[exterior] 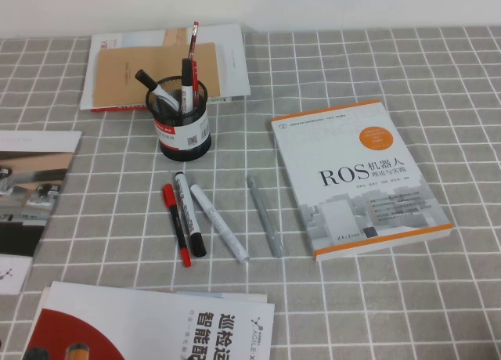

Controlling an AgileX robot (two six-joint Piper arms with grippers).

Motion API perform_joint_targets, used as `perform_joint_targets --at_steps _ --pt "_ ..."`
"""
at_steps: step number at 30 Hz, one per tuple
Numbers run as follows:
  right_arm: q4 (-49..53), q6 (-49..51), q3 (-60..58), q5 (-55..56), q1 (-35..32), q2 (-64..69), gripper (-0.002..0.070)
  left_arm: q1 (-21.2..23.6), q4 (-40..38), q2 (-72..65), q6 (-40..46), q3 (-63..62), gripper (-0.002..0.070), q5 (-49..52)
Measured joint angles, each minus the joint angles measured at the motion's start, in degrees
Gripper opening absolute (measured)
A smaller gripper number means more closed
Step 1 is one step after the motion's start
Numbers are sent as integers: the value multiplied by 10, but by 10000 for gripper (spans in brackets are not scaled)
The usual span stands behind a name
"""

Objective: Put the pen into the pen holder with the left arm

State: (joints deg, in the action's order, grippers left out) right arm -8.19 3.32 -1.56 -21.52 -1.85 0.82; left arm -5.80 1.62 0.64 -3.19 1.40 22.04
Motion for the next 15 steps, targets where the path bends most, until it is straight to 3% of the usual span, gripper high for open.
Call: perform_joint_targets --at_steps 15 --pt "0 0 0 0 0 0 -15 0 16 0 0 0 0 0"
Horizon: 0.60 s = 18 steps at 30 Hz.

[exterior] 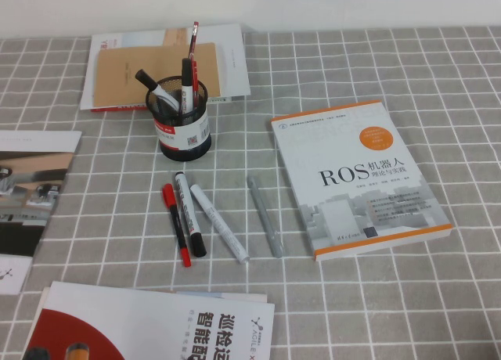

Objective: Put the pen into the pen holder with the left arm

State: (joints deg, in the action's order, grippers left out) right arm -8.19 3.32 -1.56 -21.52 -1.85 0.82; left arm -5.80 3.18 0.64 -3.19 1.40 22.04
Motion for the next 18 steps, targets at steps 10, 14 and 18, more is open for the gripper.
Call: perform_joint_targets --at_steps 10,14,18 --pt "0 0 0 0 0 0 -15 0 1 0 0 0 0 -7" --pt "0 0 0 0 0 0 -15 0 1 0 0 0 0 -12" --pt "0 0 0 0 0 0 -15 0 1 0 0 0 0 -18"
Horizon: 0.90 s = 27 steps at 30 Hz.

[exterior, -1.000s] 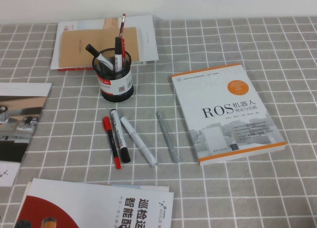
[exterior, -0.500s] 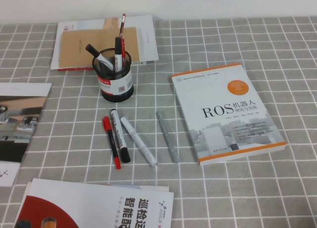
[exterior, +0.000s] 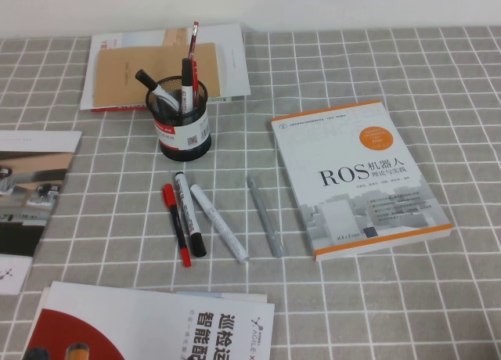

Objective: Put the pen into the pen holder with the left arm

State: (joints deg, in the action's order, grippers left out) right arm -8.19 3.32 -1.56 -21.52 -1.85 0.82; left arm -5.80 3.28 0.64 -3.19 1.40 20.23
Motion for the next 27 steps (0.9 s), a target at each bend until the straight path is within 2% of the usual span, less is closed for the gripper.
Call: perform_joint_targets --at_steps 20,27 --pt "0 0 0 0 0 0 -15 0 -2 0 -46 0 0 -13" --pt "0 0 0 0 0 0 -15 0 -97 0 -135 0 0 -94"
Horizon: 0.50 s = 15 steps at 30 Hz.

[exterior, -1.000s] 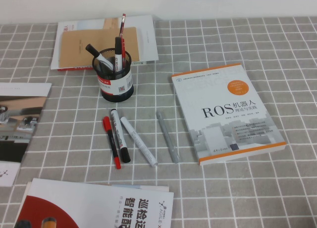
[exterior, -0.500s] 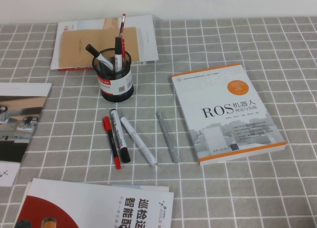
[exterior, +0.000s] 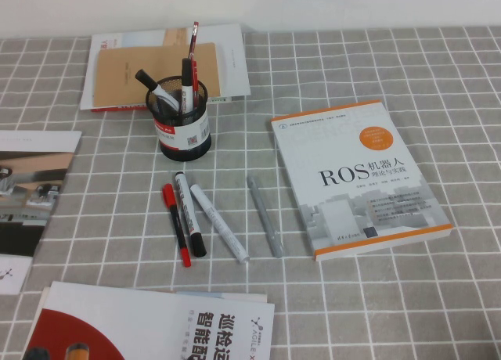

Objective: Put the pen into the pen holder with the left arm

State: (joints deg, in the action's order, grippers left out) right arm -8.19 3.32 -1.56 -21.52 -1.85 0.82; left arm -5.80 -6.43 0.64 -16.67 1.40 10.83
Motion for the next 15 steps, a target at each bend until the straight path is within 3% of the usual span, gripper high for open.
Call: perform_joint_targets --at_steps 4,15 --pt "0 0 0 0 0 0 -15 0 -29 0 -46 0 0 -34" --pt "0 0 0 0 0 0 -15 0 -35 0 -57 0 0 -62"
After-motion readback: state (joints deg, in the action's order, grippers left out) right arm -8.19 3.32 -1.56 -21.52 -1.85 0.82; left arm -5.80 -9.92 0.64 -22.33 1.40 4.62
